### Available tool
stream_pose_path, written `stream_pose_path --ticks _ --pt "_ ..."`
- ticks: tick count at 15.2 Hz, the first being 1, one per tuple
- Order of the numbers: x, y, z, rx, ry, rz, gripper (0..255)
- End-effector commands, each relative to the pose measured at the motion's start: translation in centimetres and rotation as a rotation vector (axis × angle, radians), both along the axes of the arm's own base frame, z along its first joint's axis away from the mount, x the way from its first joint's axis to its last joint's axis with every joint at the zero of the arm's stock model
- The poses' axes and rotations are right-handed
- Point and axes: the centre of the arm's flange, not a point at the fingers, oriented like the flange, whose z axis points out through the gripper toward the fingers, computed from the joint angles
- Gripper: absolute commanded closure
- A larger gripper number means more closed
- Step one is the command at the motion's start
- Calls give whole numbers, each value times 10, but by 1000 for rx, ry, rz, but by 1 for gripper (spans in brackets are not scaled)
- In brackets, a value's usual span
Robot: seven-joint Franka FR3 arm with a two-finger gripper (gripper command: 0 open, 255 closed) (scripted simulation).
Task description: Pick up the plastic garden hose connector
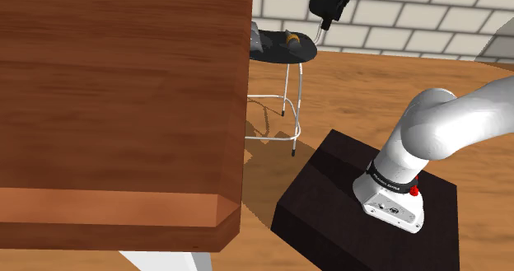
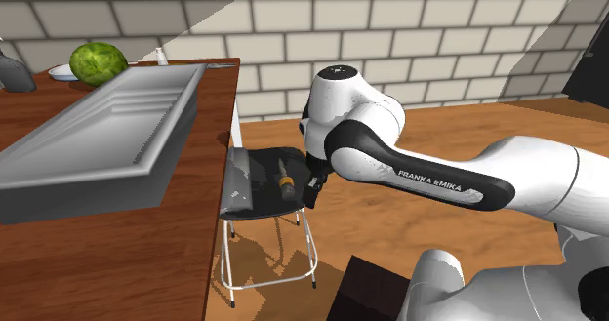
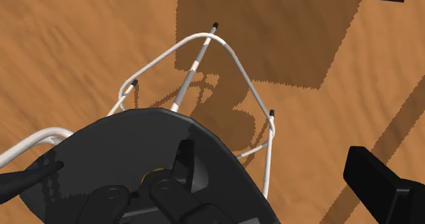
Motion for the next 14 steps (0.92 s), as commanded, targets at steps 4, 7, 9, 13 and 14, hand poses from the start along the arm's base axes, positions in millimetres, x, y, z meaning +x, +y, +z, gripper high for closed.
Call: stream_pose_path --ticks 4,7,9,13,14 --pt "39 -10 -8 24 -1 -147 0" --pt "77 -26 -17 47 -3 -294 0" --pt "100 -40 -23 63 -4 -392 0" --pt "143 -73 -35 94 -5 -588 0" --pt "152 -82 -38 102 -6 -637 0"
